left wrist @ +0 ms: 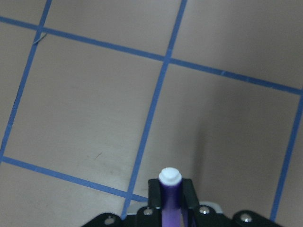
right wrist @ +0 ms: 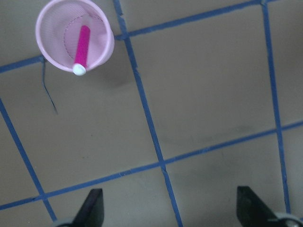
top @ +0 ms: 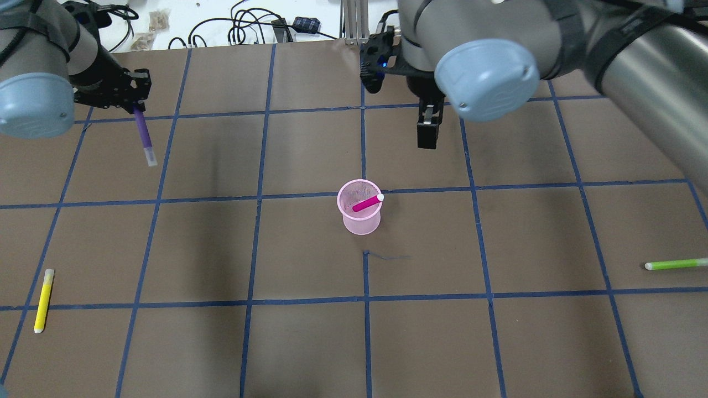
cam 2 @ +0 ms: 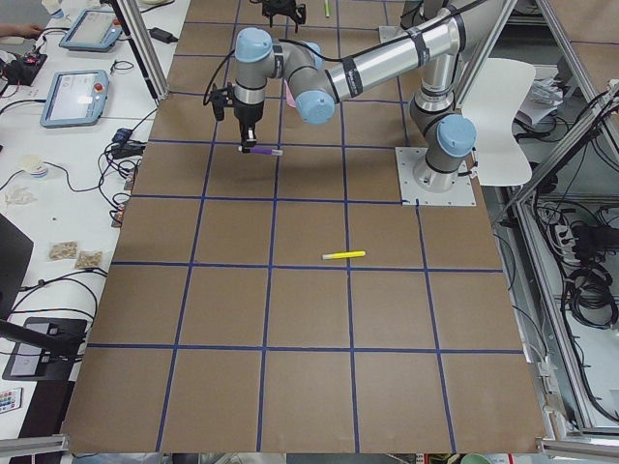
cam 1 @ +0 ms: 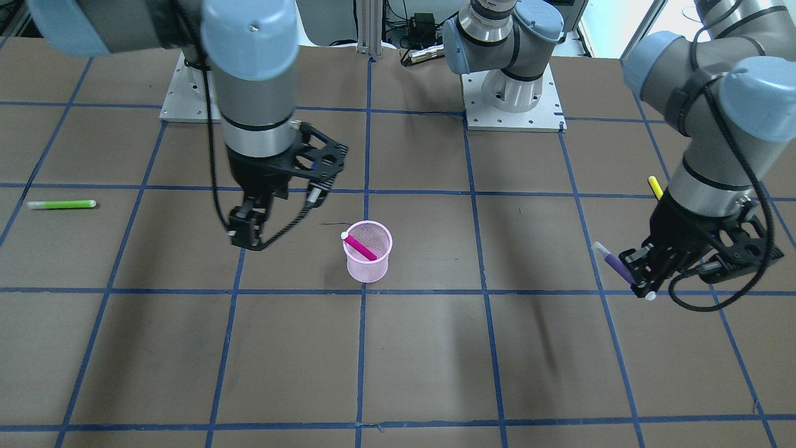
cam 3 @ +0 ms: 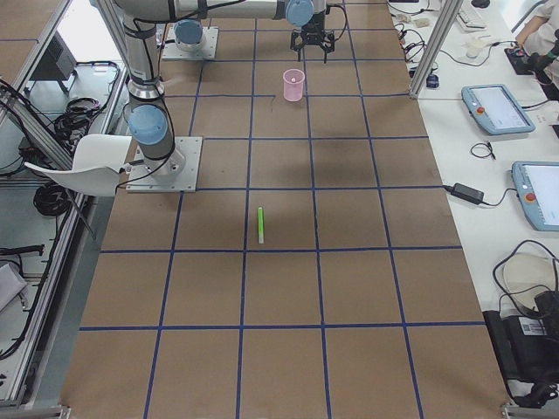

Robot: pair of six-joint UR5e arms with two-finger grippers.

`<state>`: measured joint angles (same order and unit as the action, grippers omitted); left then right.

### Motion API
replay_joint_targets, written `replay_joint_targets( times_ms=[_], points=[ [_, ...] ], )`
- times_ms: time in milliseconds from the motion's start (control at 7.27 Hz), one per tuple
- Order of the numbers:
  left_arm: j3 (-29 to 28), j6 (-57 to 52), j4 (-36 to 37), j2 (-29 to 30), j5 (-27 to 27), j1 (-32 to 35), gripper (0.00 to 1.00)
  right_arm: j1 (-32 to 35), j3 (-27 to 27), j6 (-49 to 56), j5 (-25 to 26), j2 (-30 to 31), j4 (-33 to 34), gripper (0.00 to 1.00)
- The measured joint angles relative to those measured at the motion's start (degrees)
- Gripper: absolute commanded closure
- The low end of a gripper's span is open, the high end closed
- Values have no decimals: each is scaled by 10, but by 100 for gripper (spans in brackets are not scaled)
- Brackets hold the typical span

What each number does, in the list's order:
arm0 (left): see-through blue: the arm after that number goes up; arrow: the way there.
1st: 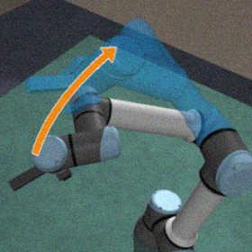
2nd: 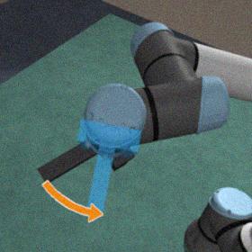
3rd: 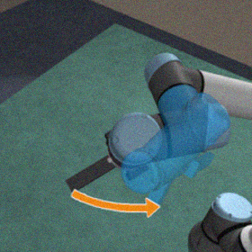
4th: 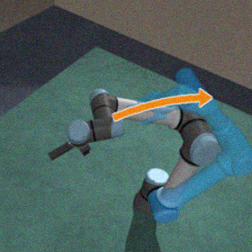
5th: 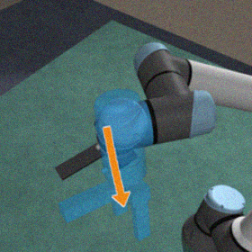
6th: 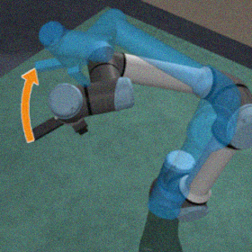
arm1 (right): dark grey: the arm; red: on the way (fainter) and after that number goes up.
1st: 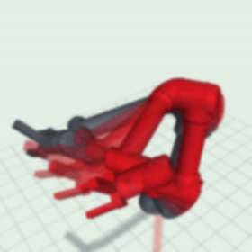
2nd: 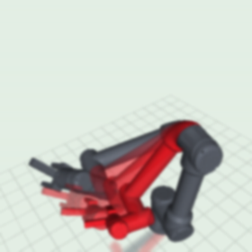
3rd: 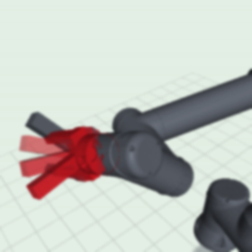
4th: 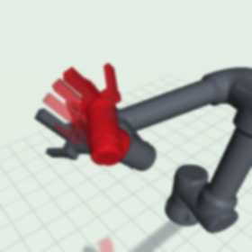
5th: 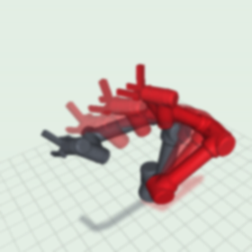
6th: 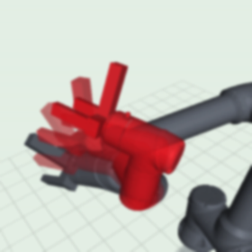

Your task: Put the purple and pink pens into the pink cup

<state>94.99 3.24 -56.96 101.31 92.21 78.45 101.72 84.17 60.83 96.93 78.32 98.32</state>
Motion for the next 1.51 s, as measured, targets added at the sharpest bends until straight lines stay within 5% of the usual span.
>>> replay_joint_targets(
  times_ms=[413,963,1514],
  points=[
    [13,153,76,9,26,114,100,-93,4,-101,-44,59,-28,0],
    [27,338,87,17,82,253,100,-72,11,-537,-64,77,-33,0],
    [41,424,112,39,127,324,100,-70,13,-651,-67,79,-32,0]
  ],
)
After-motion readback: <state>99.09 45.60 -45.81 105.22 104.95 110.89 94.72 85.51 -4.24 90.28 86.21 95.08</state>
